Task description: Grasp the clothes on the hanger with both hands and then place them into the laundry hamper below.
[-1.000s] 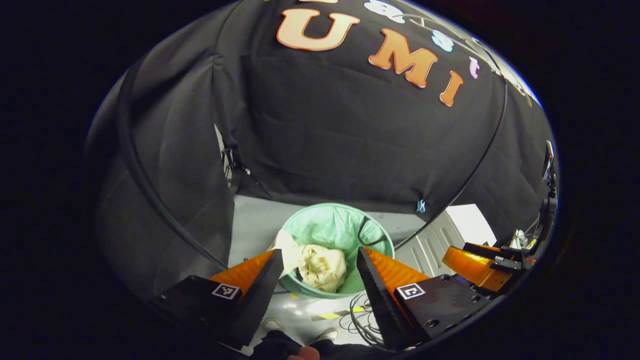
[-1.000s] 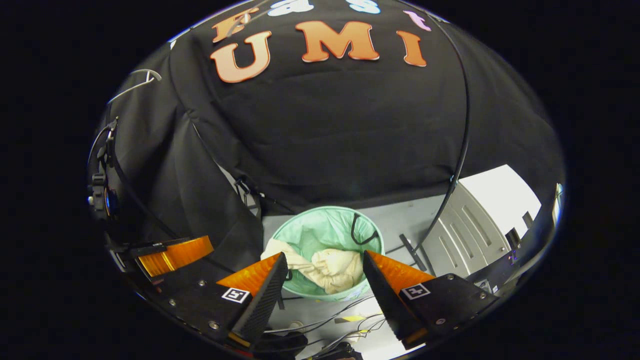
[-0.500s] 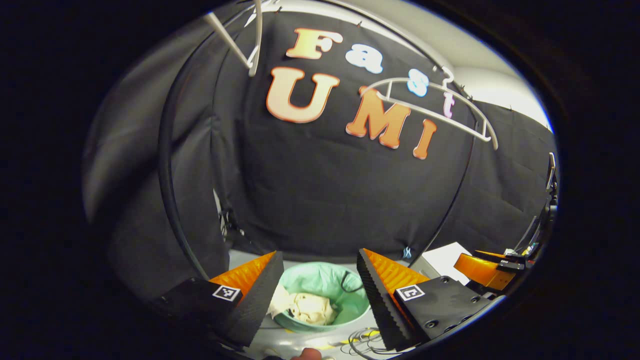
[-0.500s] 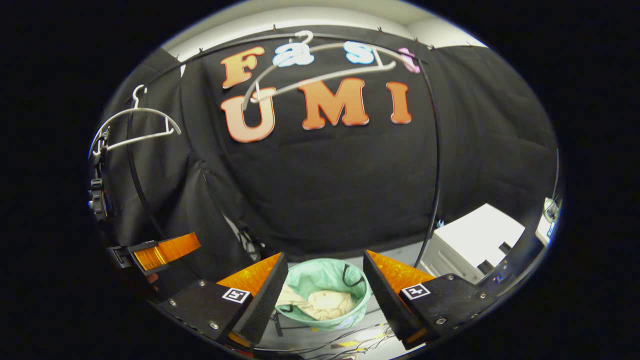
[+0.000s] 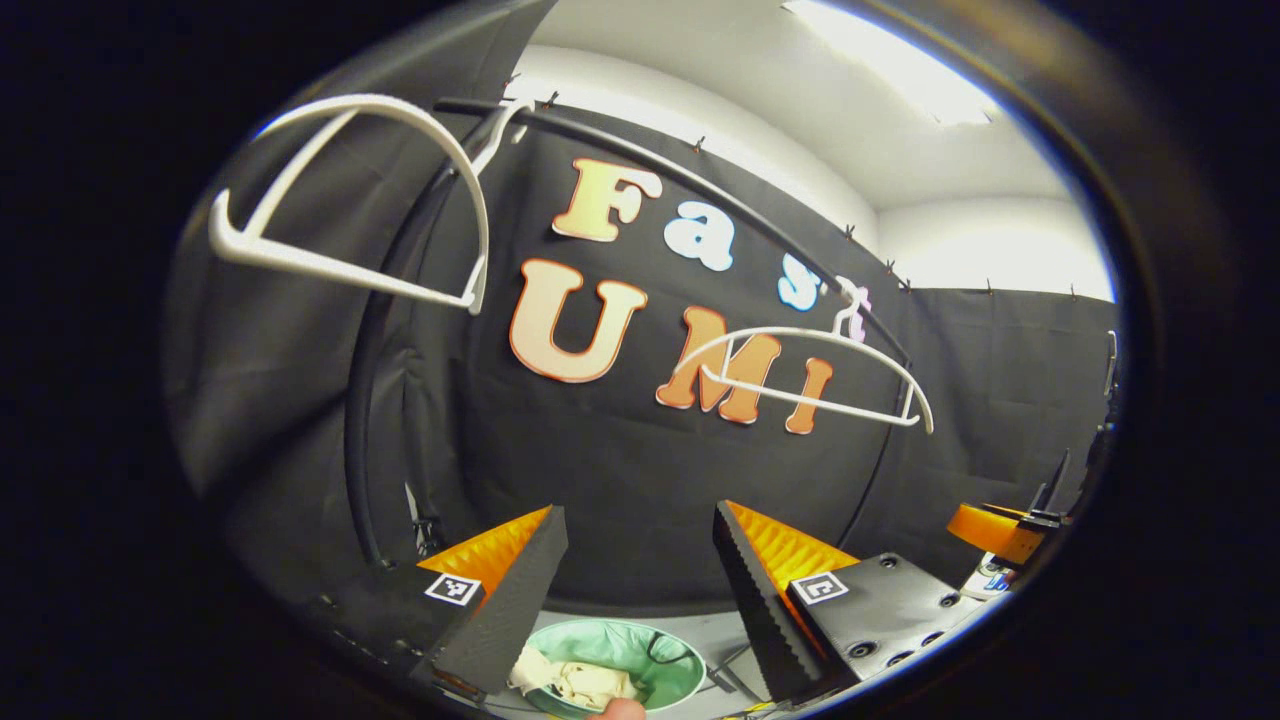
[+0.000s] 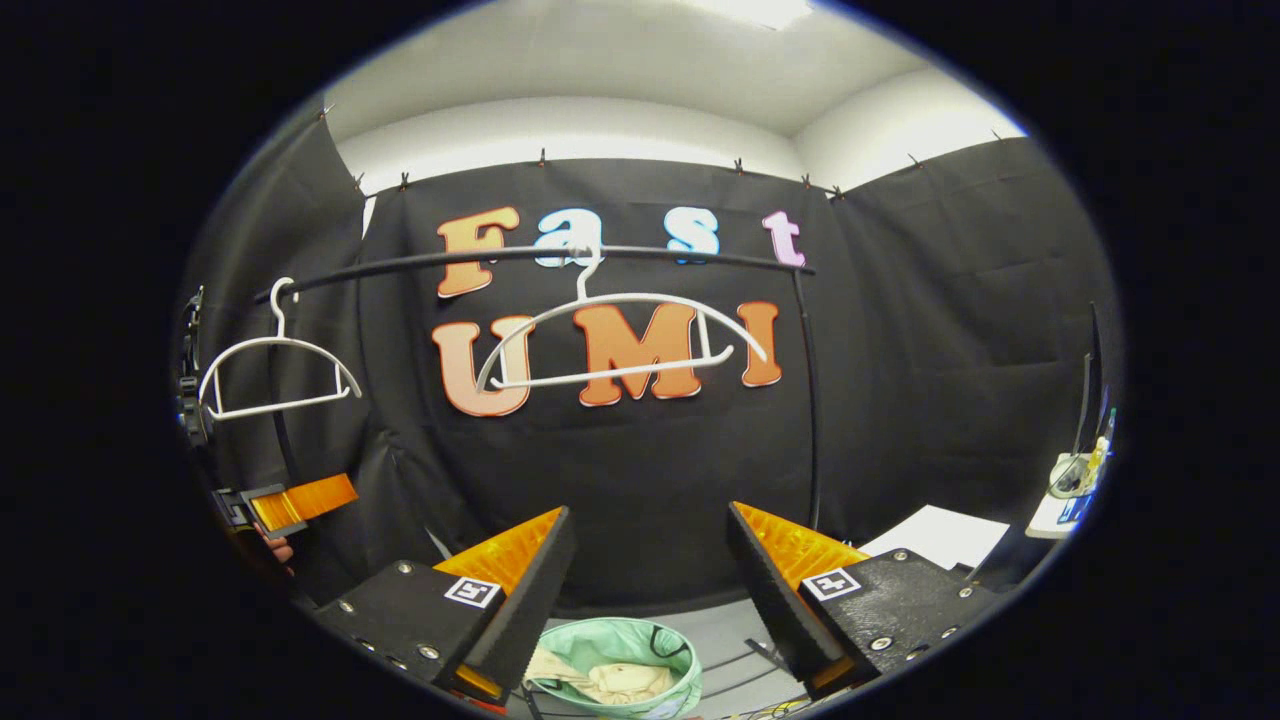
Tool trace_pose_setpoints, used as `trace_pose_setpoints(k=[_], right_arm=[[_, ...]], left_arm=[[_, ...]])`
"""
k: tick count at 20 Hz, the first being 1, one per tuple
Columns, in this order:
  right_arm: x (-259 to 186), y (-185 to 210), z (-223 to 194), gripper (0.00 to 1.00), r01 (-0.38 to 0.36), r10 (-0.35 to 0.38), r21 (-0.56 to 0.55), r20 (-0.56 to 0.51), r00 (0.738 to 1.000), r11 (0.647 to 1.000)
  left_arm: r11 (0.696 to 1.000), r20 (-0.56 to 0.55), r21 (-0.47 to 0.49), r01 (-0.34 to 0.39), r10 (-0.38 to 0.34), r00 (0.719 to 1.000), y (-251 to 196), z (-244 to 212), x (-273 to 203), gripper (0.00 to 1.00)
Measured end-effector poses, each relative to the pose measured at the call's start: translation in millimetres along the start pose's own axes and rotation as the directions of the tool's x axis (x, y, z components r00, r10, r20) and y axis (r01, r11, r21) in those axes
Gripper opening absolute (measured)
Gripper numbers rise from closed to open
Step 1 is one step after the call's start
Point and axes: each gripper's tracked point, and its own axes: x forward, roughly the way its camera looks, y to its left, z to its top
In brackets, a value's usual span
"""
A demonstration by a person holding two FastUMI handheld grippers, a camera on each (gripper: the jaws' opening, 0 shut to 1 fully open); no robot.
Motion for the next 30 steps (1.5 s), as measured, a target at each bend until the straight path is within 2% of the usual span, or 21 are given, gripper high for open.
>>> trace_pose_setpoints(k=[2,3,4,8,17,18,19,27,28,30], right_arm=[[-8,-3,22,0.94,0.015,-0.015,-0.002,0.031,0.999,1.000],[-13,-3,31,0.94,0.021,-0.021,0.001,0.045,0.999,1.000],[-17,-4,39,0.94,0.025,-0.025,0.002,0.060,0.998,1.000],[-27,-1,57,0.94,0.028,-0.026,-0.021,0.100,0.995,0.999],[-23,-1,61,0.94,0.028,-0.025,-0.021,0.110,0.994,0.999],[-23,-3,61,0.94,0.029,-0.026,-0.023,0.109,0.994,0.999],[-22,-5,62,0.94,0.031,-0.028,-0.024,0.111,0.993,0.999],[-11,-14,57,0.94,0.039,-0.038,-0.010,0.102,0.994,0.999],[-10,-15,54,0.94,0.041,-0.040,-0.009,0.098,0.994,0.999],[-8,-17,50,0.94,0.044,-0.043,-0.008,0.089,0.995,0.999]], left_arm=[[0.999,0.056,0.030,-0.025,0.023,0.998,2,17,-5,0.94],[0.998,0.078,0.046,-0.037,0.033,0.996,2,26,-9,1.00],[0.997,0.099,0.057,-0.048,0.042,0.994,3,39,-14,0.96],[0.995,0.150,0.080,-0.056,0.043,0.988,-2,58,-18,0.97],[0.997,0.155,0.079,-0.022,0.010,0.988,-21,56,-4,0.97],[0.997,0.151,0.077,-0.022,0.010,0.988,-22,55,-4,0.94],[0.997,0.151,0.076,-0.021,0.010,0.989,-23,54,-4,0.97],[0.996,0.141,0.090,-0.013,0.000,0.990,-34,51,9,0.97],[0.995,0.139,0.095,-0.015,0.001,0.990,-34,50,10,1.00],[0.995,0.140,0.099,-0.014,0.000,0.990,-35,49,12,0.97]])
